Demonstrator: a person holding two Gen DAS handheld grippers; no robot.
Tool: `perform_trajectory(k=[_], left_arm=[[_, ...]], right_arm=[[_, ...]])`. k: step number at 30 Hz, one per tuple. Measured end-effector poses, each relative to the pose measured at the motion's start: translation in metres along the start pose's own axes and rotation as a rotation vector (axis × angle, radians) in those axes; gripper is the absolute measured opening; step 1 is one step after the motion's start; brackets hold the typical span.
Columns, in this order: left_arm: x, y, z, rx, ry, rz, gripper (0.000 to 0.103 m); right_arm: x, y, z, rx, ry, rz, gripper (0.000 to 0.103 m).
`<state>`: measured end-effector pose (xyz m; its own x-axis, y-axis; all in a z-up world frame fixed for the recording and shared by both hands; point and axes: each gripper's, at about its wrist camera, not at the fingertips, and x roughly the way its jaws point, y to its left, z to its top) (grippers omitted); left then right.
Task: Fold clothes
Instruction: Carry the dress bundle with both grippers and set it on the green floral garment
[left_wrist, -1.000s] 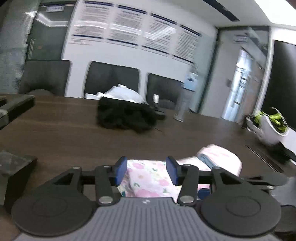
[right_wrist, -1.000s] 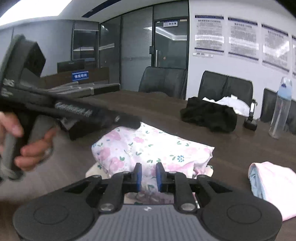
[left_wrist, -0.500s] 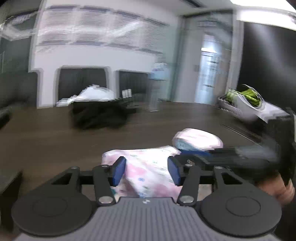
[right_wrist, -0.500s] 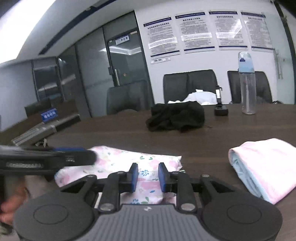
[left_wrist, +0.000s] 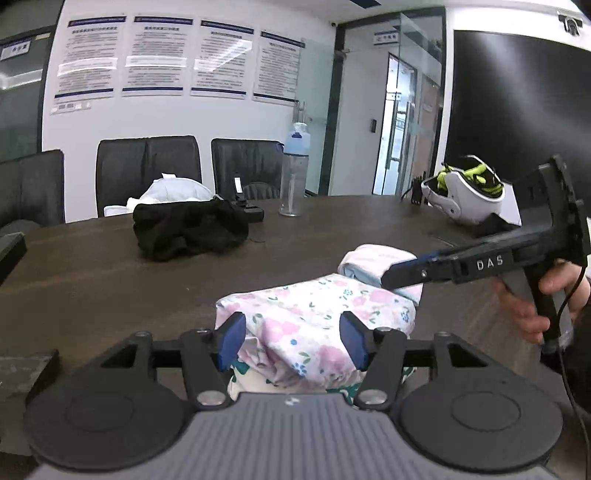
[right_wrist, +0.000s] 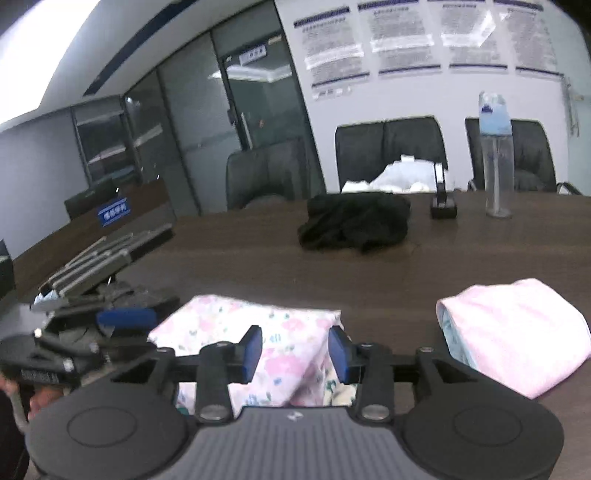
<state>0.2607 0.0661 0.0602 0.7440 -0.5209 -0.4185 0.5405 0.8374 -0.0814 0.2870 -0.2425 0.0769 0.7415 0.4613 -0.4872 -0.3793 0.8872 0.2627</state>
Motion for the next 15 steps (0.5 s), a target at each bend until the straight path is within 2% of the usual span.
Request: perform_trajectory(k=[8, 11, 15], left_arm=[[0.0063, -0.0055, 0.0002, 0.026, 0.024, 0.010, 0.063], [0.0042, -0.0050, 0.0009, 0.027, 0.017, 0.007, 0.067], [0.0013, -0.0044, 0.0019, 0.026, 0.009, 0.002, 0.068]], right_arm=[[-0.0004, -0.0056, -0.0027, 0.054, 0.045, 0.029, 0.038], [-0.0009, -0.0061, -0.0024, 0.057, 0.049, 0.038, 0.038], [-0.0032, -0.0079, -0.0020, 0.059, 0.057, 0.061, 0.038]])
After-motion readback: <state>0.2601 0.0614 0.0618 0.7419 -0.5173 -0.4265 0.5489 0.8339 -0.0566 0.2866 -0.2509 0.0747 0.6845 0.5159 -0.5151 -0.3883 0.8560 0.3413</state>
